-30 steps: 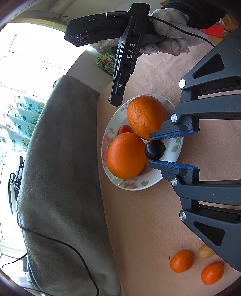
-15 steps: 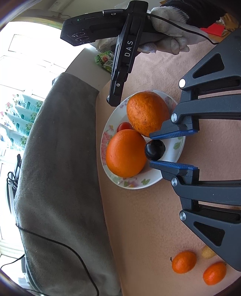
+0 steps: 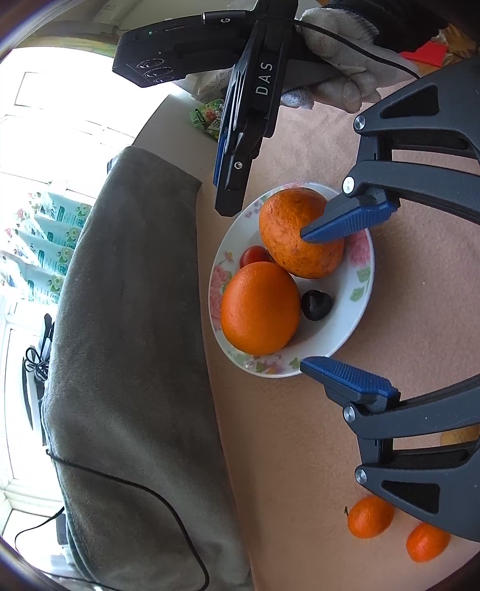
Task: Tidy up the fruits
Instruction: 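Open both grippers to release the dark plums onto the plate, then withdraw both grippers from the plate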
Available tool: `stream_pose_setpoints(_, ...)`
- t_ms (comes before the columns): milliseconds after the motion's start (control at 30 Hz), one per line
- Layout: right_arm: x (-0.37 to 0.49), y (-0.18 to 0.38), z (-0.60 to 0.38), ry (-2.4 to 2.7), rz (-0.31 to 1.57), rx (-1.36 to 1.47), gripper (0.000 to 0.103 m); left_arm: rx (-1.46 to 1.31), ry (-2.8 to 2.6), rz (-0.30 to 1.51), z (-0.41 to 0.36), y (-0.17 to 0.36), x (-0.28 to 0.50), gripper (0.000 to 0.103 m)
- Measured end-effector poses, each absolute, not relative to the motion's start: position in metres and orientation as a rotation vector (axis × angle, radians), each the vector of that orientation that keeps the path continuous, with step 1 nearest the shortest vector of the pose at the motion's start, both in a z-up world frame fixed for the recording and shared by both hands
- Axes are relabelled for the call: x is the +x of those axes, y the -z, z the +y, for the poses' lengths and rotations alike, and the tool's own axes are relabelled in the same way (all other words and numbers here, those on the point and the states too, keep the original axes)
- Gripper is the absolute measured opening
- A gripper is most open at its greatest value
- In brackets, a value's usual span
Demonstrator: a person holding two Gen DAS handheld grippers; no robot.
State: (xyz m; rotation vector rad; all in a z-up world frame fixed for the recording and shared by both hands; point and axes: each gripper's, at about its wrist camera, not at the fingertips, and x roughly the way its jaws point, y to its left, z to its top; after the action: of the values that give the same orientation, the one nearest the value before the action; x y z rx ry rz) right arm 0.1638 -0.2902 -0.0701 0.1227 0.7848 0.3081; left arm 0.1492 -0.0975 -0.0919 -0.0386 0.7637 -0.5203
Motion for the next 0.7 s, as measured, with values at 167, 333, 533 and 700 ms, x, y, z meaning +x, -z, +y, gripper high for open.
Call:
stream_pose_setpoints(167,0.16,0.064,-0.289,-0.299,0.756,0.11,0.089,-0.017,0.497,0.755,-0.1,0.088,0.146,0.076)
stream_pose_setpoints(333,0.157,0.061,-0.285,-0.284,0.747,0.073,0.092,-0.009,0.486,0.748,-0.1,0.085,0.143,0.077)
stream_pose_setpoints(533,0.153,0.057,-0.283,-0.267,0.733,0.054,0.092,0.005,0.478,0.741,-0.101,0.082,0.139,0.077)
stream_pose_setpoints(700,0.147,0.05,-0.283,-0.251,0.716,0.054,0.096,0.015,0.471,0.731,-0.1,0.079,0.135,0.077)
